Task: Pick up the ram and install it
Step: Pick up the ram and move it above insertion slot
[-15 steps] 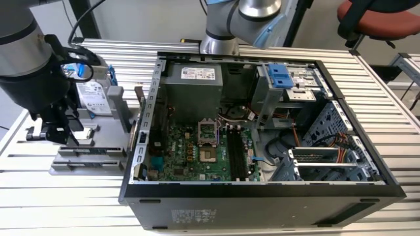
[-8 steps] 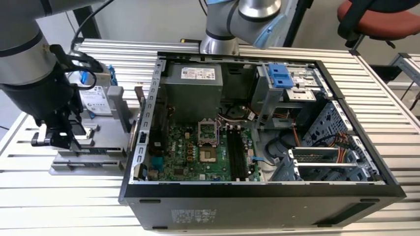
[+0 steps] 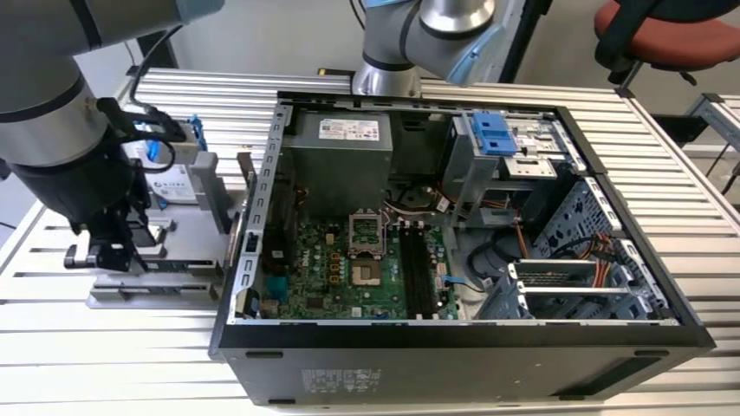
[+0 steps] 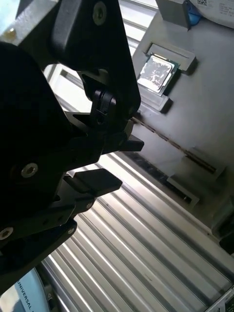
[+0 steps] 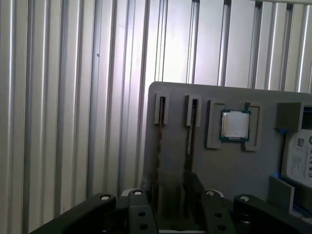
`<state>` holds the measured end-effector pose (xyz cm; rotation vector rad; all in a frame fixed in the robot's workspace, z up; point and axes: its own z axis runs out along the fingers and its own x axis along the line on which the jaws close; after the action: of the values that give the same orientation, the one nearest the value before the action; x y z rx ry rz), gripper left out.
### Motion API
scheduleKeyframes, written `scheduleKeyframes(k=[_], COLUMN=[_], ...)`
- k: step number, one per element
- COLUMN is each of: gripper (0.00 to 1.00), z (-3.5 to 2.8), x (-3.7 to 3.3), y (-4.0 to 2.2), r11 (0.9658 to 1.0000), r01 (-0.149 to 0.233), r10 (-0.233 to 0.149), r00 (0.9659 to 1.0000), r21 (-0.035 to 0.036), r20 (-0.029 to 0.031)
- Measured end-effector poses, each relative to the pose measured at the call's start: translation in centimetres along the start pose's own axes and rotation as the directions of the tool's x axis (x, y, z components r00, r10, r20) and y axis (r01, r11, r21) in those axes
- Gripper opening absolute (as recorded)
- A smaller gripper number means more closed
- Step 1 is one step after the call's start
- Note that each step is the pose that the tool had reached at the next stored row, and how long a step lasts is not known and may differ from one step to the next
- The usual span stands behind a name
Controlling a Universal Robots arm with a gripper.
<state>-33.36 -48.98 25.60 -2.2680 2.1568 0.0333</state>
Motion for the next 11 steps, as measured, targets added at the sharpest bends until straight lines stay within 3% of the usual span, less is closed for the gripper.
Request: scheduleKeyframes(k=[11], gripper=[1.0], z=[1.74], x=[0.39], y=[0.01], r11=[0.9996], r01=[-0.027], r10=[0.027], r00=[0.9996], r21=[0.0006], r20=[0.0001])
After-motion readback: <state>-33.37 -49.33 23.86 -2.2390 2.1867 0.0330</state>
